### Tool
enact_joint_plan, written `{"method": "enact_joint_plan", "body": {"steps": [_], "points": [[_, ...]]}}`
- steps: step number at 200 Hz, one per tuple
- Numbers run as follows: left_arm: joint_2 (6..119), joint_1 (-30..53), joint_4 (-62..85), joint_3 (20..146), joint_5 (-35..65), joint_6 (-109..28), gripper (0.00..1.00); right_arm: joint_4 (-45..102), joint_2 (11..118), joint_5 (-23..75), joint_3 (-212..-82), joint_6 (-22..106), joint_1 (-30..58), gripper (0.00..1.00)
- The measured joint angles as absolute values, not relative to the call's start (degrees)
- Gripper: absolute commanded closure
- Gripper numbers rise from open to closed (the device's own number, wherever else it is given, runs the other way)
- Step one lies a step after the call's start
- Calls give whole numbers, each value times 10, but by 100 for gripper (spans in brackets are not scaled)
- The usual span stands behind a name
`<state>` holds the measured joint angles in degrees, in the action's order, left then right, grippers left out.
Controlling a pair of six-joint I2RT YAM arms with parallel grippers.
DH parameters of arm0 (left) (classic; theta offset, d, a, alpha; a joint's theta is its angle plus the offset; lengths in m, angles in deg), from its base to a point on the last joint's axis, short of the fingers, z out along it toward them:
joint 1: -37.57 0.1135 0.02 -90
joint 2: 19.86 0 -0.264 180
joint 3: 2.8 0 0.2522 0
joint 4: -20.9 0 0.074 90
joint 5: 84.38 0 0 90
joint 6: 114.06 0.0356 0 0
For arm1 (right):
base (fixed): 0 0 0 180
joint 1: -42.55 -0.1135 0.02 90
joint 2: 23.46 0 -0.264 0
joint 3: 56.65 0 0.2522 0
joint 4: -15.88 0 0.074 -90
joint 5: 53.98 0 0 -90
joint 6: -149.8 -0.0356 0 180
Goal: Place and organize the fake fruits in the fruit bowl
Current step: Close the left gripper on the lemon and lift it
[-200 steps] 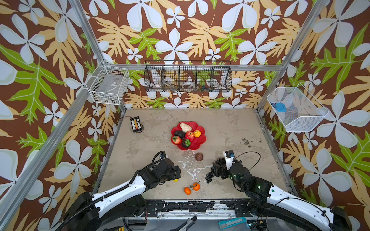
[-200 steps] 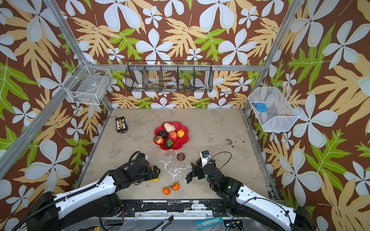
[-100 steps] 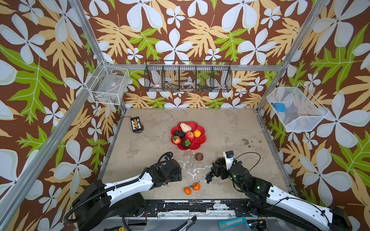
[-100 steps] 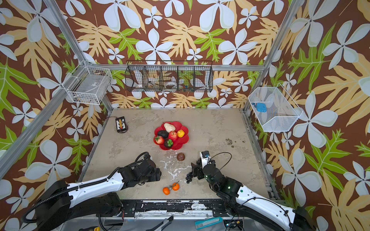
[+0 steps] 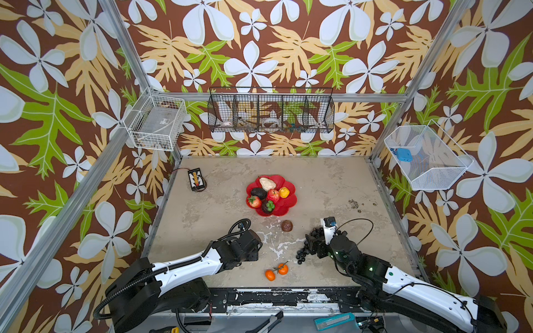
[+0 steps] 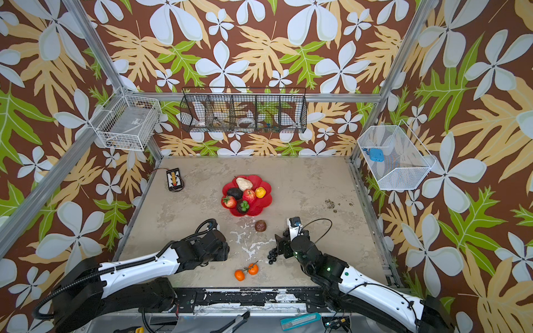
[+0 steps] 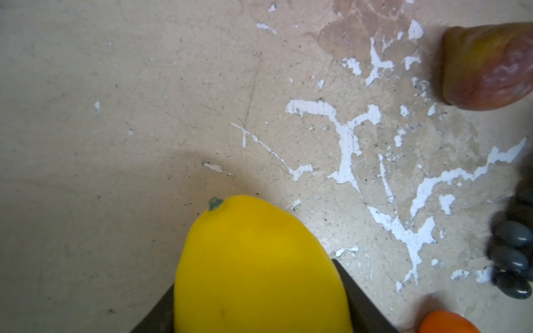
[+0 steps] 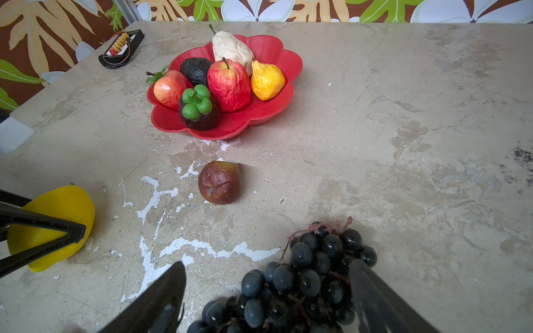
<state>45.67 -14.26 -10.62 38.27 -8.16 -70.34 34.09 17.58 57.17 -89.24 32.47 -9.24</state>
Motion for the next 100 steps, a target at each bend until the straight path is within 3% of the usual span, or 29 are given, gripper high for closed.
{"method": "enact_joint_plan", "body": {"steps": [57,100], "points": [[399,-152,-72,384,-84,-653,38,383,174,557,-933,296,-92,12],[386,-206,73,400,-88,-536,39,417,176,539,-994,268,-92,13]]}}
